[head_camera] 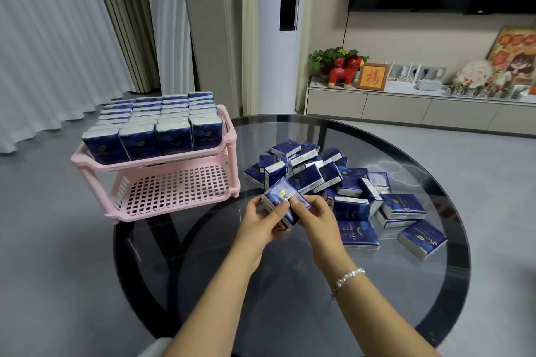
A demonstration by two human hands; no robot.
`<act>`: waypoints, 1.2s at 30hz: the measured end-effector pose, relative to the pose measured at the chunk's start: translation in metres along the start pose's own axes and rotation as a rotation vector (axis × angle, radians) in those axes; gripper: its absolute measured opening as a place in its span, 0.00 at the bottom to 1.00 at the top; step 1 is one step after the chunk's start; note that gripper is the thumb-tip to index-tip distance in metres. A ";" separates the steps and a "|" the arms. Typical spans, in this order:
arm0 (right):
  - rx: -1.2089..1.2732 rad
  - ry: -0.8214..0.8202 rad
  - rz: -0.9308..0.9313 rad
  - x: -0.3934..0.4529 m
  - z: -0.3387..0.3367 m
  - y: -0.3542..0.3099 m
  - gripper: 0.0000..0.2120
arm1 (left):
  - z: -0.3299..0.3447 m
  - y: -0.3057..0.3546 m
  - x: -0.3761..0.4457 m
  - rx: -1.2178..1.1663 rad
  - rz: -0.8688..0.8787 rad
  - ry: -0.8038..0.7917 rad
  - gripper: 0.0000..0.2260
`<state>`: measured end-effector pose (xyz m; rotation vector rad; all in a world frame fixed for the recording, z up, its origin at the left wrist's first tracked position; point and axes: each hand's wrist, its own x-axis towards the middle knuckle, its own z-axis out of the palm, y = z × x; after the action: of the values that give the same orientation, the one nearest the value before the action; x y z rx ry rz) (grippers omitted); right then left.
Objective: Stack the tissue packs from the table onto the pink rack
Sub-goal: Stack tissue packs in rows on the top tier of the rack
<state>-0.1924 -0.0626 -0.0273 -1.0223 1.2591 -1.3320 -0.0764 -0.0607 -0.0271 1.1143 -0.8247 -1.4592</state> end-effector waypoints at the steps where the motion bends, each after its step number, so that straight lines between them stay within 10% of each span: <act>1: -0.004 -0.015 0.004 0.002 0.001 -0.001 0.10 | 0.000 0.000 0.002 0.015 0.002 0.023 0.23; 5: -0.139 -0.044 -0.080 0.017 -0.005 -0.010 0.07 | -0.006 -0.001 0.010 0.036 0.018 0.088 0.22; 10: -0.867 0.151 -0.389 0.064 -0.020 -0.032 0.14 | -0.015 -0.001 0.020 0.038 0.025 0.155 0.21; 18: -1.488 -0.109 -0.245 0.106 -0.013 -0.044 0.29 | -0.024 -0.005 0.029 0.013 0.000 0.167 0.20; 36: -0.215 -0.206 -0.008 0.033 -0.012 -0.044 0.07 | -0.015 0.001 0.018 0.002 0.025 0.131 0.17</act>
<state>-0.2135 -0.0949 0.0136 -1.2817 1.2593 -1.0823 -0.0613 -0.0770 -0.0349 1.1842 -0.7456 -1.3495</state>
